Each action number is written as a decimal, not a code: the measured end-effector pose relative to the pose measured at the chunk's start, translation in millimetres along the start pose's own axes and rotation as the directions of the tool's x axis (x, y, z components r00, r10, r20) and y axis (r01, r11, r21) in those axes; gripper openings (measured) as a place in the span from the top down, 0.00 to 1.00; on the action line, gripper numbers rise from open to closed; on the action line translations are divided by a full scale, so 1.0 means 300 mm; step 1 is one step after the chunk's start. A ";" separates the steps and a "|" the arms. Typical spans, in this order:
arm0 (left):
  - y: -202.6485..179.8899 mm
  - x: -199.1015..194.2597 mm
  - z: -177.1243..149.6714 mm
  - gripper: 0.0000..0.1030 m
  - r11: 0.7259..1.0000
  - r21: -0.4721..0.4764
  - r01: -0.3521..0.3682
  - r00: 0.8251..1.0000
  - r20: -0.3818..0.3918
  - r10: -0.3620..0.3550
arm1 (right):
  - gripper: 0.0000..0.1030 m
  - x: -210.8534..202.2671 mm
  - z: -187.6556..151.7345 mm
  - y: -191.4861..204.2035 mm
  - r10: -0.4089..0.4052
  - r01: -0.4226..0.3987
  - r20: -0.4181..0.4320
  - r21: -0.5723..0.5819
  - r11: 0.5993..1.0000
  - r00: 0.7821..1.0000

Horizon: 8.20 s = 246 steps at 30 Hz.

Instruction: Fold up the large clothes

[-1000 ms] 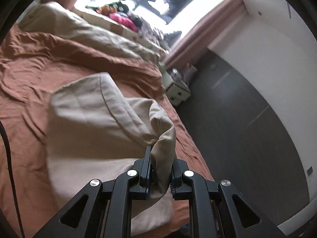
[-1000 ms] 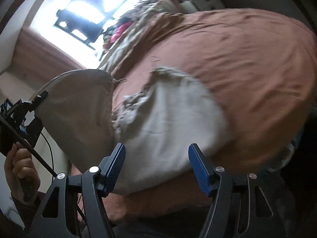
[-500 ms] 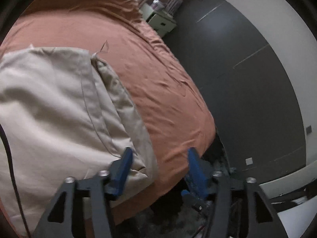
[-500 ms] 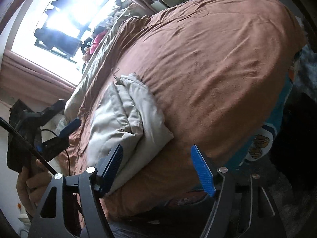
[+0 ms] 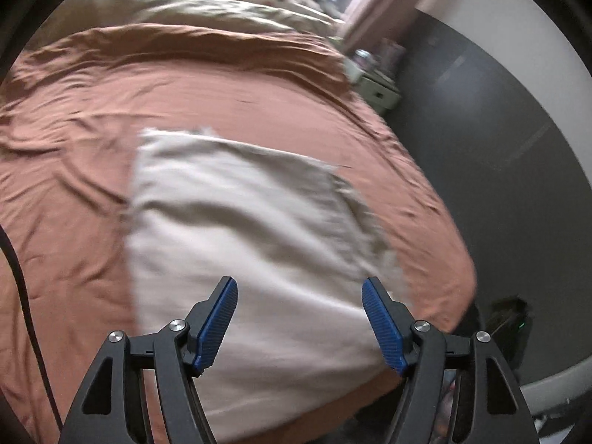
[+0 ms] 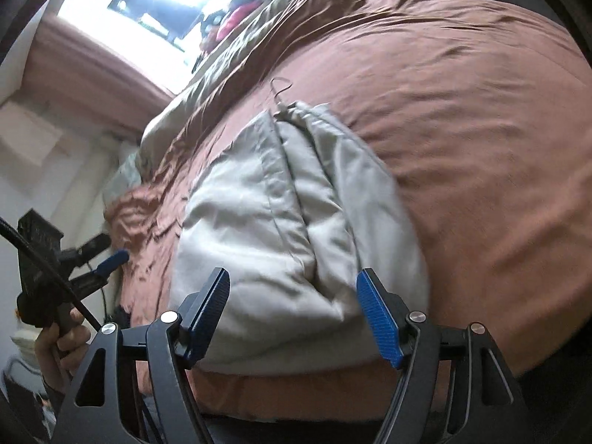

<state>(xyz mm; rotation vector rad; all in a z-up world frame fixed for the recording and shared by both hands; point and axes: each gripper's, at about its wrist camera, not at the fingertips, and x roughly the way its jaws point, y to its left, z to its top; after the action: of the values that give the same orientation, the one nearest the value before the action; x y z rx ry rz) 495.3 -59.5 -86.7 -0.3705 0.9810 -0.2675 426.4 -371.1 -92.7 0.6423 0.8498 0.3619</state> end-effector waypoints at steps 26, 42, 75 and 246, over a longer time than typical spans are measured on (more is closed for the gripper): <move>0.454 0.206 -0.131 0.45 0.970 -0.238 -0.046 0.998 -0.057 0.033 | 0.60 0.459 0.417 0.070 -0.007 -0.019 -0.263 -0.098 0.995 0.965; 0.299 0.154 -0.133 0.63 0.993 -0.109 0.036 0.999 -0.019 -0.039 | 0.99 0.252 0.341 0.084 -0.174 0.154 -0.073 -0.216 0.964 0.982; 0.389 0.325 0.071 0.40 0.987 -0.148 -0.062 0.995 -0.090 0.049 | 0.18 0.342 0.499 -0.158 0.078 -0.084 -0.253 -0.011 0.996 0.964; -0.837 0.375 -0.061 0.06 0.927 0.288 0.242 0.965 -0.173 -0.198 | 0.20 -0.917 -0.479 0.207 -0.611 0.505 0.336 0.355 0.787 0.716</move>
<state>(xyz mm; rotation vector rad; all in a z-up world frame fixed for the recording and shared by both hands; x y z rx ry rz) 526.0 -333.2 -75.2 -0.1775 1.0179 -0.6512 141.0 -417.1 36.2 0.6177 0.6140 -0.4484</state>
